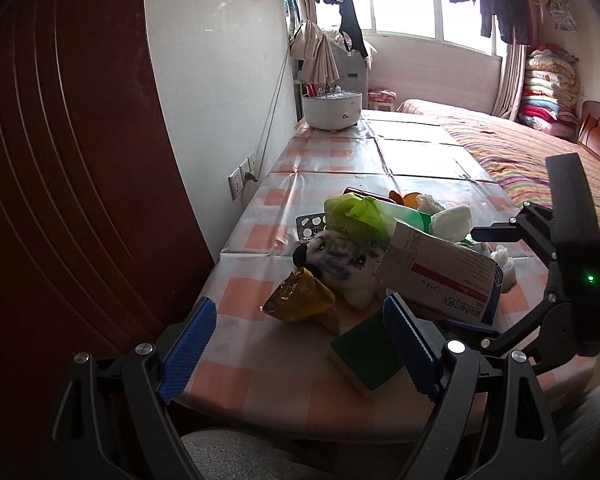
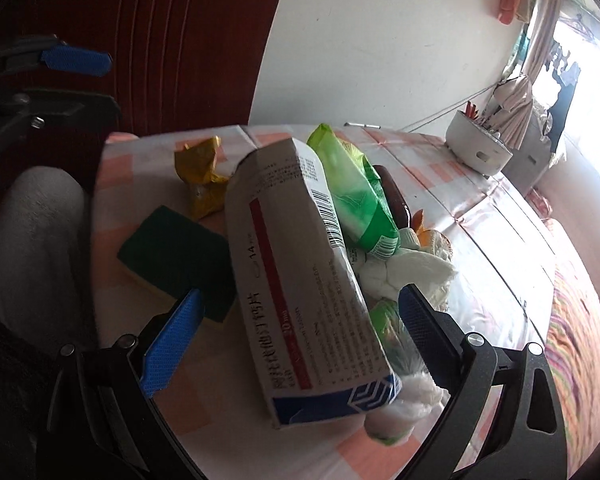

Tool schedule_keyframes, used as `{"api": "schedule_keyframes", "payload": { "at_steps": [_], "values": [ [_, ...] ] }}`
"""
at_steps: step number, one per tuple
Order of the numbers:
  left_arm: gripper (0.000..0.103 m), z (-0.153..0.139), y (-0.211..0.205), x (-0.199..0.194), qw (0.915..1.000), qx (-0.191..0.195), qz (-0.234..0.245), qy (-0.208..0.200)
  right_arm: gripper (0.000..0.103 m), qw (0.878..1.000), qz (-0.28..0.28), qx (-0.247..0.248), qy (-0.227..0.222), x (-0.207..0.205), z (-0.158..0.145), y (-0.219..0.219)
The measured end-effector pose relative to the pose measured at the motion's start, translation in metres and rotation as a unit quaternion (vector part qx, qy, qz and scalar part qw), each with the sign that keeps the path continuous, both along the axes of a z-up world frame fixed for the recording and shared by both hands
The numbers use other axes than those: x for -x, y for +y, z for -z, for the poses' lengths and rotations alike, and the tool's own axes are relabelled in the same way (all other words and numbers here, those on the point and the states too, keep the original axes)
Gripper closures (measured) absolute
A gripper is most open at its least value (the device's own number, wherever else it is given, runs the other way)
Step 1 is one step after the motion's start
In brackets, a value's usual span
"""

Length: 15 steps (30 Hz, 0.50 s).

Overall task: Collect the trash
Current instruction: 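Grasp the white medicine box with the right tool while the left tool approaches the green pad, then grasp the green scouring pad with the left tool while the right tool lifts the box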

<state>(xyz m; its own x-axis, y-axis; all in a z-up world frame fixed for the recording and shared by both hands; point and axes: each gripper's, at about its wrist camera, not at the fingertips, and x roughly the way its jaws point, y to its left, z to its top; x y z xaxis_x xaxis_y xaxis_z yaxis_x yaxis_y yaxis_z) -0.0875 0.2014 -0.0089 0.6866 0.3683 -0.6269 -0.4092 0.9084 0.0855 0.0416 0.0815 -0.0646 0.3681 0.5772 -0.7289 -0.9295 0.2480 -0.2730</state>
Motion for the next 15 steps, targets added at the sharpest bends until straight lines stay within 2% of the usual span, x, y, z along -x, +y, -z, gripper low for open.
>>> {"api": "schedule_keyframes", "payload": {
  "at_steps": [1, 3, 4, 7, 8, 11, 13, 15],
  "values": [
    [0.020, 0.001, 0.000, 0.001, 1.0000, 0.001, 0.000, 0.001, 0.008, 1.000, -0.001, 0.004, 0.001, -0.001, 0.002, 0.002],
    [0.020, 0.003, 0.001, 0.002, 1.0000, 0.002, 0.000, 0.002, 0.016, 1.000, -0.005, 0.014, 0.010, -0.005, 0.008, 0.008],
    [0.020, 0.004, 0.000, 0.002, 1.0000, 0.002, 0.000, 0.003, 0.031, 1.000, -0.007, 0.020, 0.019, -0.012, 0.013, 0.013],
    [0.020, 0.008, -0.001, 0.002, 1.0000, 0.004, 0.001, 0.007, 0.043, 0.999, -0.002, 0.002, 0.039, -0.018, 0.016, 0.011],
    [0.020, 0.009, -0.001, 0.002, 0.9999, 0.005, 0.003, 0.009, 0.046, 0.998, 0.001, -0.015, 0.054, -0.020, 0.014, 0.008],
    [0.020, 0.013, -0.004, 0.002, 0.9998, 0.007, 0.013, 0.013, 0.047, 0.991, 0.026, -0.095, 0.089, -0.026, -0.001, -0.015],
    [0.020, 0.016, -0.005, 0.001, 0.9993, 0.017, 0.029, 0.018, 0.047, 0.980, 0.046, -0.159, 0.113, -0.029, -0.014, -0.038],
    [0.020, 0.020, -0.008, -0.004, 0.9964, 0.035, 0.071, 0.031, 0.047, 0.966, 0.063, -0.212, 0.131, -0.030, -0.027, -0.063]
  ]
}}
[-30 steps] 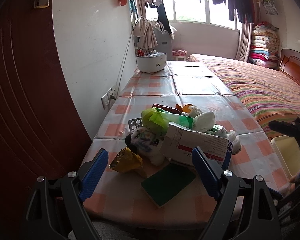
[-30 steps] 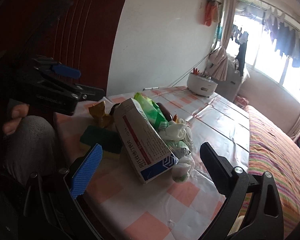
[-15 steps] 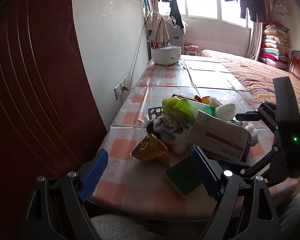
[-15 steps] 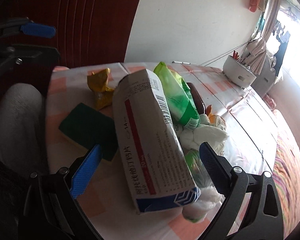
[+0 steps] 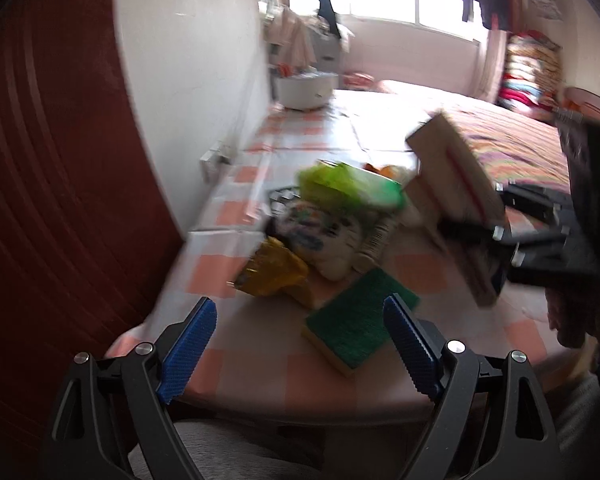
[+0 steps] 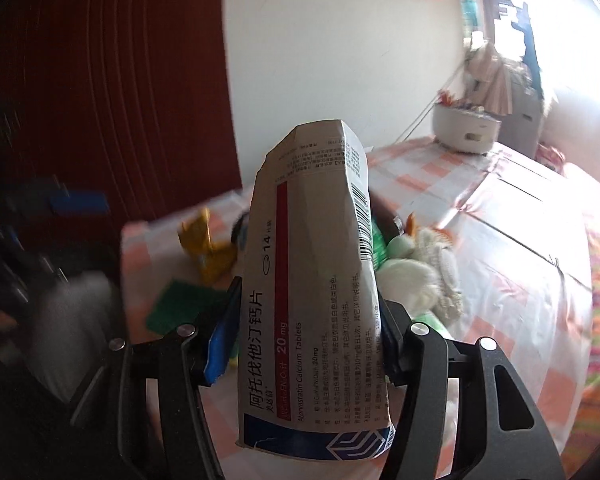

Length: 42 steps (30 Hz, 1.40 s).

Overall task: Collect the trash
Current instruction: 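Grasp the green scouring pad with the left tool while the right tool lifts the box, then carry the box into the cream bin and open the right tool while the left tool carries the pad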

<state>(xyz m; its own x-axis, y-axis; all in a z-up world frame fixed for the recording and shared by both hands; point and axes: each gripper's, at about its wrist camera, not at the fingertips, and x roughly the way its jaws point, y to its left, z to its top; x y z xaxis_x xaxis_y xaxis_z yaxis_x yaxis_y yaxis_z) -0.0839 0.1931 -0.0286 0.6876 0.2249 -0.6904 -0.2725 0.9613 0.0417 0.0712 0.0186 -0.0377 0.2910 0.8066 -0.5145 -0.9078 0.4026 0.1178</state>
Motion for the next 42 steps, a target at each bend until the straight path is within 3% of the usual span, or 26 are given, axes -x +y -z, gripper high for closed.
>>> {"api": "schedule_keyframes", "payload": {
  "at_steps": [3, 6, 10, 12, 17, 25, 30, 32, 35, 42],
  "values": [
    [0.020, 0.001, -0.008, -0.010, 0.9951, 0.012, 0.096, 0.021, 0.047, 0.999, 0.016, -0.042, -0.013, 0.010, -0.017, -0.028],
    [0.020, 0.002, -0.015, -0.019, 0.9860, -0.011, 0.165, 0.024, 0.047, 0.997, 0.029, -0.067, -0.015, 0.017, -0.023, -0.052],
    [0.020, 0.011, -0.029, -0.039, 0.9634, -0.038, 0.254, 0.075, 0.047, 0.996, 0.042, -0.084, -0.003, 0.018, -0.021, -0.078],
    [0.020, 0.017, -0.034, -0.050, 0.9557, -0.053, 0.274, 0.095, 0.047, 0.995, 0.052, -0.090, 0.000, 0.015, -0.022, -0.087],
    [0.020, 0.036, -0.034, -0.079, 0.9354, -0.035, 0.315, 0.158, 0.046, 0.992, 0.060, -0.110, 0.004, 0.018, -0.024, -0.106],
    [0.020, 0.066, -0.034, -0.103, 0.9214, -0.022, 0.317, 0.223, 0.046, 0.989, 0.065, -0.131, 0.000, 0.023, -0.023, -0.129],
    [0.024, 0.069, -0.031, -0.105, 0.9289, -0.027, 0.303, 0.212, 0.046, 0.987, 0.084, -0.136, -0.002, 0.024, -0.026, -0.141],
    [0.044, 0.068, -0.030, -0.102, 0.9348, -0.020, 0.292, 0.201, 0.046, 0.986, 0.094, -0.136, -0.004, 0.025, -0.026, -0.146],
    [0.045, 0.066, -0.029, -0.105, 0.9417, 0.005, 0.276, 0.192, 0.046, 0.984, 0.107, -0.140, -0.003, 0.023, -0.026, -0.153],
    [0.046, 0.057, -0.033, -0.104, 0.9585, 0.021, 0.243, 0.147, 0.046, 0.978, 0.144, -0.148, -0.008, 0.020, -0.029, -0.172]
  ]
}}
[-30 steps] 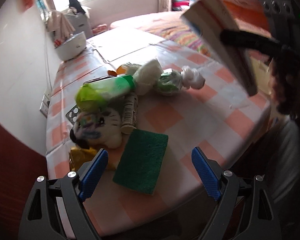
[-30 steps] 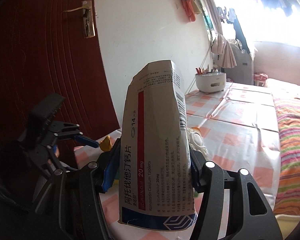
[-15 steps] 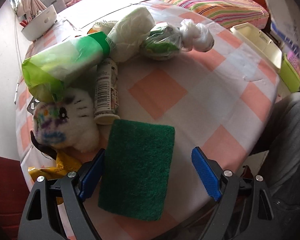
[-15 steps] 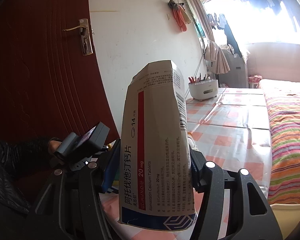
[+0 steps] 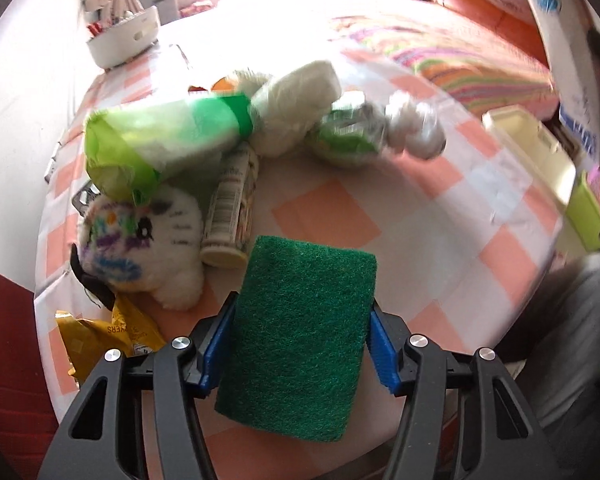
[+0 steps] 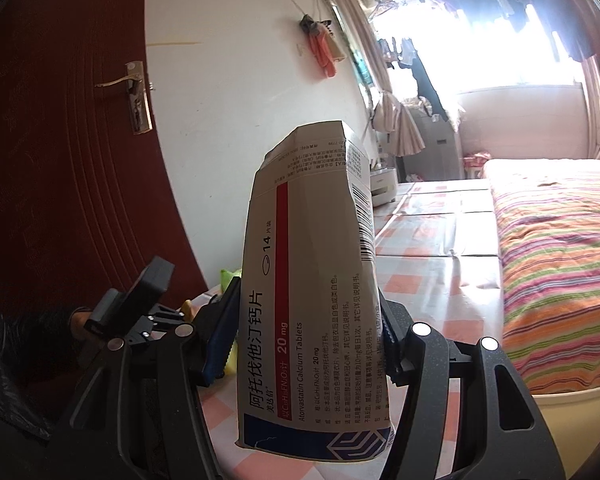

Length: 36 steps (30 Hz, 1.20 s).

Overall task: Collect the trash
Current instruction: 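Carry the box into the cream bin and open the right tool while the left tool carries the pad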

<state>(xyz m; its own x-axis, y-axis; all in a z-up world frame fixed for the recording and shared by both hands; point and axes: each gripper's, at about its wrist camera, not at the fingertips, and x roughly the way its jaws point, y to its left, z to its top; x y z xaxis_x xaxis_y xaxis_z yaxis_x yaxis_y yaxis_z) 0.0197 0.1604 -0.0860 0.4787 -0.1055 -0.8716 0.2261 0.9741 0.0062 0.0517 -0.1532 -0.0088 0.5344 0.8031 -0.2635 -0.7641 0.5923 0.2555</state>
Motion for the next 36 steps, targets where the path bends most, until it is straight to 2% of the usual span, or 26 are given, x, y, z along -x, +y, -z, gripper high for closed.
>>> {"api": "schedule_keyframes", "payload": {
  "at_steps": [6, 9, 12, 15, 23, 32, 36],
  "values": [
    [0.046, -0.023, -0.026, 0.001, 0.9971, 0.041, -0.014, -0.063, 0.046, 0.998, 0.059, -0.002, 0.005, -0.007, -0.001, -0.020],
    [0.046, -0.035, -0.047, -0.003, 0.9928, 0.061, -0.016, -0.102, 0.046, 0.996, 0.090, -0.008, 0.018, -0.014, 0.002, -0.035],
    [0.046, -0.043, -0.064, -0.006, 0.9891, 0.081, -0.015, -0.122, 0.046, 0.992, 0.125, -0.004, 0.024, -0.021, 0.008, -0.050],
    [0.046, -0.049, -0.083, -0.014, 0.9856, 0.116, -0.006, -0.123, 0.046, 0.988, 0.154, -0.007, 0.032, -0.026, 0.012, -0.066],
    [0.046, -0.065, -0.138, -0.036, 0.9758, 0.171, 0.027, -0.133, 0.046, 0.970, 0.240, 0.000, 0.037, -0.023, 0.021, -0.109],
    [0.046, -0.084, -0.200, -0.060, 0.9694, 0.183, 0.071, -0.147, 0.045, 0.942, 0.328, 0.000, 0.070, -0.029, 0.035, -0.153],
    [0.046, -0.085, -0.227, -0.072, 0.9657, 0.192, 0.096, -0.146, 0.045, 0.929, 0.360, 0.019, 0.088, -0.036, 0.046, -0.163]
  ]
}}
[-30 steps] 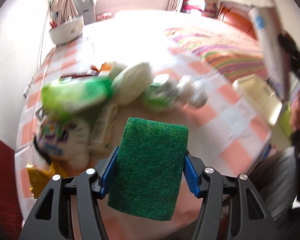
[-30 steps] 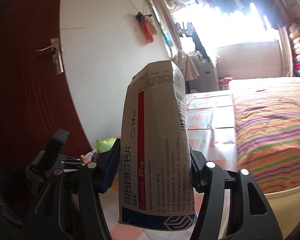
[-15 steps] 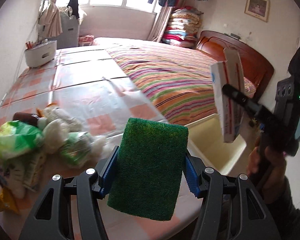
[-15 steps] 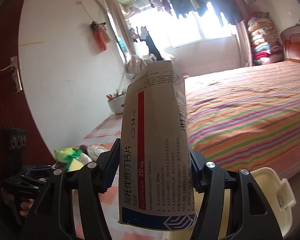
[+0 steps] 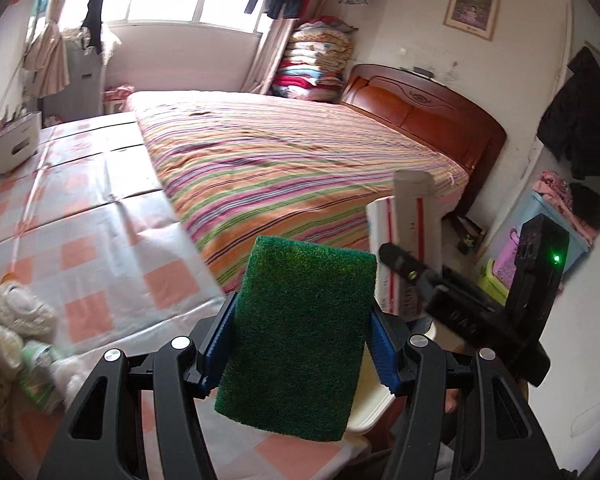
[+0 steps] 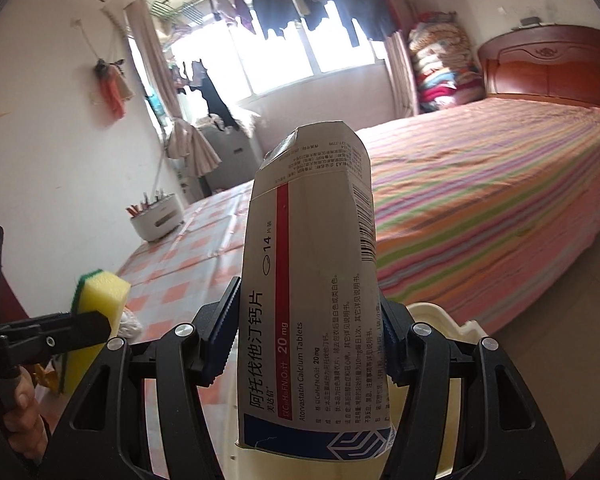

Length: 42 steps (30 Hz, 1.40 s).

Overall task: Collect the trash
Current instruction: 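Carry the box into the cream bin and open the right tool while the left tool carries the pad, then lower the green pad into the cream bin and open the left tool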

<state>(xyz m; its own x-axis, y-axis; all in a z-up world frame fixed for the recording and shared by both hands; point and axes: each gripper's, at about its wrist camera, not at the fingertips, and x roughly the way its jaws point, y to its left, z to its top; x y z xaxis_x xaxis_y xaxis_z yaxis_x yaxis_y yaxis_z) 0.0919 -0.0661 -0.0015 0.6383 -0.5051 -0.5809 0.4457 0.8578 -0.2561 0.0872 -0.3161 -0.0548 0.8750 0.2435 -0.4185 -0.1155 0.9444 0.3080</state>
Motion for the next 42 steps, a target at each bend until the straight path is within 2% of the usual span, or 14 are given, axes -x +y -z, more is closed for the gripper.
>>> {"api": "schedule_keyframes", "payload": {
  "at_steps": [6, 12, 14, 17, 20, 24, 26, 28, 34, 42],
  "values": [
    [0.046, 0.018, -0.022, -0.007, 0.9997, -0.001, 0.021, 0.012, 0.044, 0.999, 0.025, 0.012, 0.034, -0.012, 0.012, -0.008],
    [0.046, 0.019, -0.024, -0.015, 0.9996, 0.009, 0.017, 0.020, 0.042, 0.999, 0.028, 0.012, 0.040, -0.011, 0.014, -0.008],
    [0.046, 0.020, -0.026, -0.016, 0.9996, 0.010, 0.016, 0.021, 0.034, 0.999, 0.027, 0.017, 0.036, -0.009, 0.014, -0.004],
    [0.045, 0.021, -0.029, -0.016, 0.9996, 0.007, 0.017, 0.021, 0.032, 0.999, 0.030, 0.017, 0.029, -0.006, 0.013, -0.006],
    [0.045, 0.025, -0.033, -0.018, 0.9994, 0.004, 0.021, 0.028, 0.032, 0.999, 0.049, -0.002, 0.021, -0.003, 0.011, -0.017],
    [0.045, 0.034, -0.042, -0.018, 0.9989, 0.000, 0.027, 0.039, 0.030, 0.995, 0.084, -0.053, 0.010, 0.001, 0.008, -0.034],
    [0.045, 0.041, -0.049, -0.019, 0.9983, -0.004, 0.032, 0.049, 0.022, 0.992, 0.106, -0.074, 0.001, 0.003, 0.005, -0.038],
    [0.045, 0.049, -0.055, -0.020, 0.9975, -0.010, 0.036, 0.059, 0.022, 0.989, 0.116, -0.091, -0.009, 0.004, 0.000, -0.041],
    [0.044, 0.074, -0.074, -0.024, 0.9949, -0.037, 0.044, 0.083, 0.022, 0.986, 0.121, -0.111, -0.037, 0.010, -0.014, -0.043],
    [0.044, 0.083, -0.079, -0.030, 0.9947, -0.057, 0.038, 0.077, 0.022, 0.982, 0.128, -0.128, -0.045, 0.013, -0.016, -0.046]
  ]
}}
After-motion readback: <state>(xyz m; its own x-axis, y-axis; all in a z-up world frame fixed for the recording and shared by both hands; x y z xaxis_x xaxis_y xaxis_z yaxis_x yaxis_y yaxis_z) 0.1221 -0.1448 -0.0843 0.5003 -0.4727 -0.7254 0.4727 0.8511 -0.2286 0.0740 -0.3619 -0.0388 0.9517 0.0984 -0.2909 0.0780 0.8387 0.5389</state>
